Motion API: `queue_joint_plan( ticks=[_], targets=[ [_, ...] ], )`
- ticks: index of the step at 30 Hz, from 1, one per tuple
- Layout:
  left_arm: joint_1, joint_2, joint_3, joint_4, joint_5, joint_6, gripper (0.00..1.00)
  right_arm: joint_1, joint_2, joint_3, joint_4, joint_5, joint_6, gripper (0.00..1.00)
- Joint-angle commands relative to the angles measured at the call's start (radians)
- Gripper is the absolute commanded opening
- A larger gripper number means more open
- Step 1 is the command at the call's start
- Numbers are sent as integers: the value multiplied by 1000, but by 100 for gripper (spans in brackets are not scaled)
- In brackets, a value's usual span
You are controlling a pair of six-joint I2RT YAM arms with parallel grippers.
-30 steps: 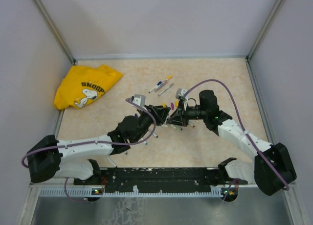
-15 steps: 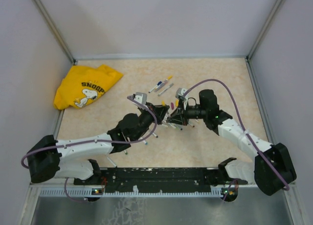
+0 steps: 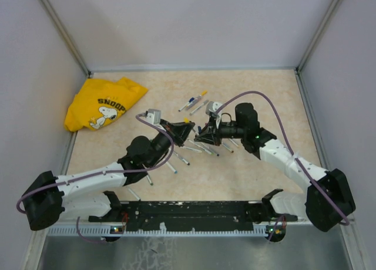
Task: Open the pen caps
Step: Open the pen cap from the pen.
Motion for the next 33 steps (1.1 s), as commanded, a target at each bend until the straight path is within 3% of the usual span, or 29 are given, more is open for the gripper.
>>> queue_joint_plan(
  ticks=[1, 33],
  targets=[
    [78, -67, -7, 157, -231, 118, 0, 12, 21, 24, -115, -40, -68, 0],
    [186, -81, 8, 180, -278, 155, 0, 41, 102, 91, -217, -31, -85, 0]
  ],
)
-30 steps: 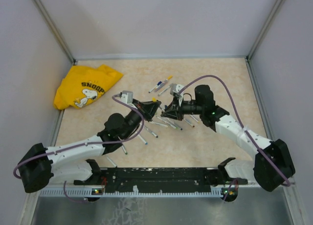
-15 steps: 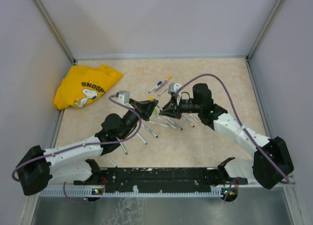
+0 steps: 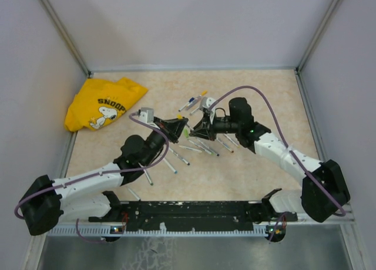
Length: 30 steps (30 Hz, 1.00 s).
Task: Open the pen caps
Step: Open the pen cap from the pen, then place the pen at the center of the board.
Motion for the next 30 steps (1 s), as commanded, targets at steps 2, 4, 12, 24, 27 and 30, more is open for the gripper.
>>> queue_joint_plan(
  ticks=[2, 4, 12, 24, 27, 30],
  targets=[
    [133, -26, 62, 142, -276, 95, 0, 11, 23, -1, -211, -57, -27, 0],
    [146, -28, 74, 138, -259, 74, 0, 14, 26, 2, -215, -52, -31, 0],
    [156, -30, 71, 143, -245, 57, 0, 14, 23, 3, -218, -48, -30, 0],
    [178, -107, -42, 40, -74, -7, 0, -36, 6, 83, -386, 205, -173, 0],
    [179, -88, -104, 47, 21, -29, 1, -113, 22, 119, -444, 302, -198, 0],
    [180, -39, -150, 69, 123, -26, 0, -188, 51, 144, -488, 395, -217, 0]
  ],
)
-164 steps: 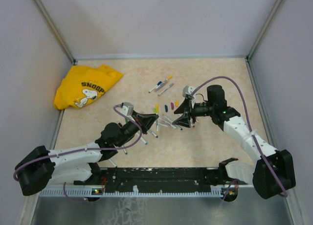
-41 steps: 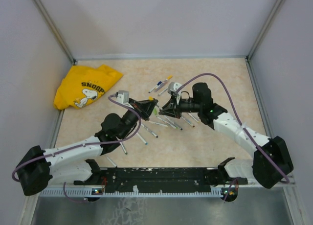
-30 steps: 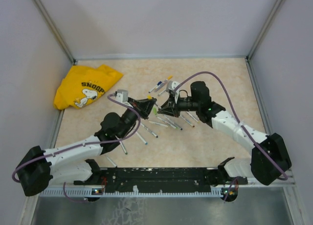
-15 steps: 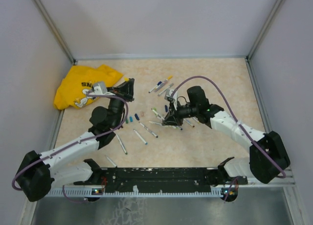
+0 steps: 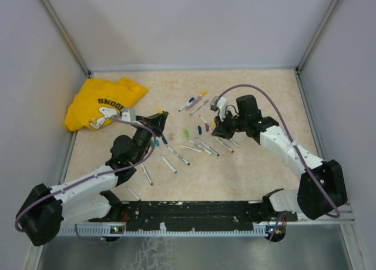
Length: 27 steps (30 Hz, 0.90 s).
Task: Open the pen caps
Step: Place the pen at the center of the board.
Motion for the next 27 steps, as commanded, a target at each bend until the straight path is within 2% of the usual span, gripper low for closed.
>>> queue_joint_plan(
  ticks=[1, 4, 10, 17, 20, 27],
  targets=[
    [5, 61, -62, 7, 198, -10, 0, -93, 32, 82, -73, 207, -63, 0],
    [-4, 68, -84, -5, 280, 70, 0, -129, 71, 96, -89, 310, -69, 0],
    [-136, 55, -93, -54, 107, 180, 0, -168, 152, 110, -97, 413, -62, 0],
    [-232, 195, -121, 109, 31, 221, 0, -210, 234, 131, -127, 424, -76, 0],
    [-257, 187, -98, 47, 7, 221, 0, -215, 256, 130, -125, 434, -81, 0],
    [-266, 179, -135, 100, -7, 230, 0, -232, 316, 144, -137, 446, -83, 0]
  ],
)
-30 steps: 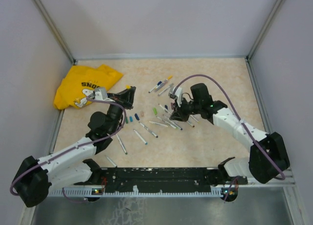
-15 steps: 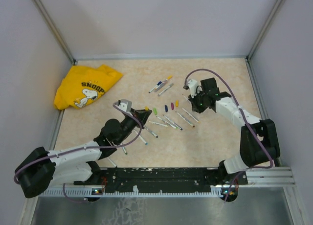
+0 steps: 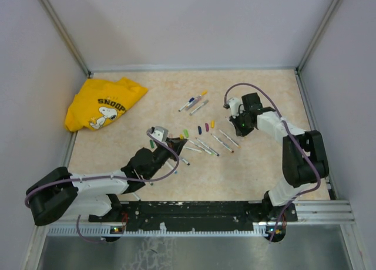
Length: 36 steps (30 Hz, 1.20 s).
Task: Open the pen caps
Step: Place the pen at the center of the board.
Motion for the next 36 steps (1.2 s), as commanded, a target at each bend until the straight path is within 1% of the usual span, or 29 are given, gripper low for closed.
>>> queue_joint_plan(
  ticks=[1, 9, 10, 15, 21, 30, 36],
  targets=[
    [-5, -15, -23, 57, -27, 18, 0, -23, 27, 48, -2, 19, -16, 0],
    [-5, -14, -28, 67, -27, 20, 0, -32, 50, 59, -18, 14, -16, 1],
    [-5, -16, -31, 68, -27, 19, 0, -33, 81, 60, -21, 14, -16, 2],
    [-5, -16, -32, 71, -30, 17, 0, -35, 111, 73, -40, 9, -17, 4],
    [-5, -16, -32, 70, -30, 17, 0, -36, 120, 79, -49, 5, -17, 13],
    [-5, -12, -27, 69, -30, 19, 0, -36, 125, 82, -55, 0, -17, 22],
    [-5, -8, -25, 67, -30, 22, 0, -36, 131, 86, -61, -7, -19, 25]
  ],
)
